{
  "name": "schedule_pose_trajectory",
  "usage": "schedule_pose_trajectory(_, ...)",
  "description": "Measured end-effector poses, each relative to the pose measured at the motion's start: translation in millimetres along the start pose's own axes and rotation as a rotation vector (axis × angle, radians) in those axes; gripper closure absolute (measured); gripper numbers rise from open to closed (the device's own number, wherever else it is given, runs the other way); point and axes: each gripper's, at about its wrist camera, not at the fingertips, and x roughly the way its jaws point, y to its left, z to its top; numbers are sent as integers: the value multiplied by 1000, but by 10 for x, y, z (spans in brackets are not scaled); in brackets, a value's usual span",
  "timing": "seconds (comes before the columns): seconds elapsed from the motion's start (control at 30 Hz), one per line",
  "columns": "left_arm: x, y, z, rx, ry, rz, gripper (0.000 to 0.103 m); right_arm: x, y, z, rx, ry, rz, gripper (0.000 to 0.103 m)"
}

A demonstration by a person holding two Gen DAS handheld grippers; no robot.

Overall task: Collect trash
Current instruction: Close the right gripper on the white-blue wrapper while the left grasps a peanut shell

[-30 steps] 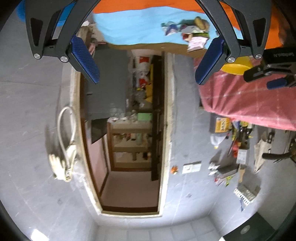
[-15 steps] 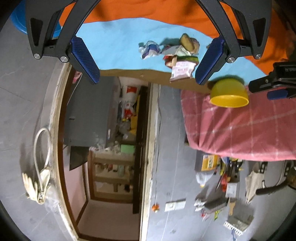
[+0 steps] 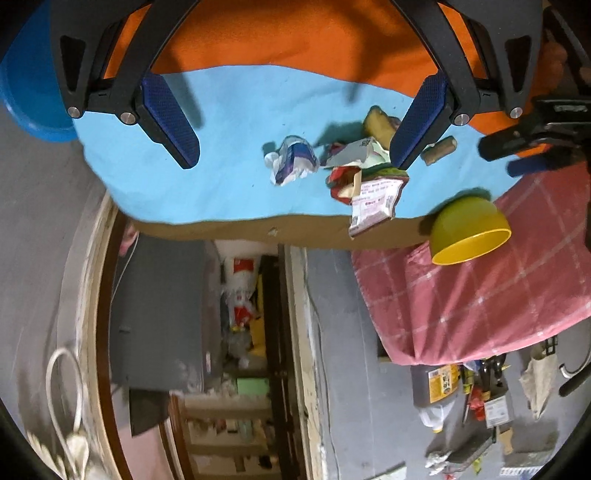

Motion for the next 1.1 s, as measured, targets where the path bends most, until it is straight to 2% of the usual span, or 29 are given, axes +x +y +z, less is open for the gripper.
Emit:
schedule_pose_trajectory(0.07,83,40,38,-19,33,-22,18,40,-43,9,24,25,13,0)
schedule_pose_trajectory(0.13,171,69,62,-38,67,-49,33,88,-94,32,58,52,15,0)
schedule_pose_trajectory(0.3,237,36,81,-18,95,-98,50,297,-271,85,160,163,10,1)
schedule_pose_trajectory(0.37,274,6,92,-4,107,-101,55,375,-267,108,157,199,-6,2)
schedule_pose_trajectory(0.43,303,6,110,-4,114,-119,67,435,-202,121,120,229,-19,3)
schedule_pose_trajectory(0.47,325,16,115,-8,122,-122,69,467,-157,126,95,245,-25,4)
schedule_pose_trajectory(0.53,343,36,120,-27,123,-126,75,526,-98,140,59,270,-28,12)
schedule_pose_trajectory(0.6,342,64,122,-42,123,-132,78,575,-75,140,48,290,-15,29)
schedule_pose_trajectory(0.7,325,81,121,-59,123,-143,81,637,-125,132,70,314,24,46)
schedule_pose_trajectory(0.73,321,87,125,-61,123,-144,81,641,-135,130,77,314,33,48)
schedule_pose_trajectory(0.8,317,88,132,-63,122,-144,83,640,-160,120,93,315,63,65)
schedule_pose_trajectory(0.97,321,117,144,-70,127,-171,89,629,-191,110,121,311,111,91)
schedule_pose_trajectory(1.1,305,155,143,-88,125,-187,89,625,-162,98,123,306,130,93)
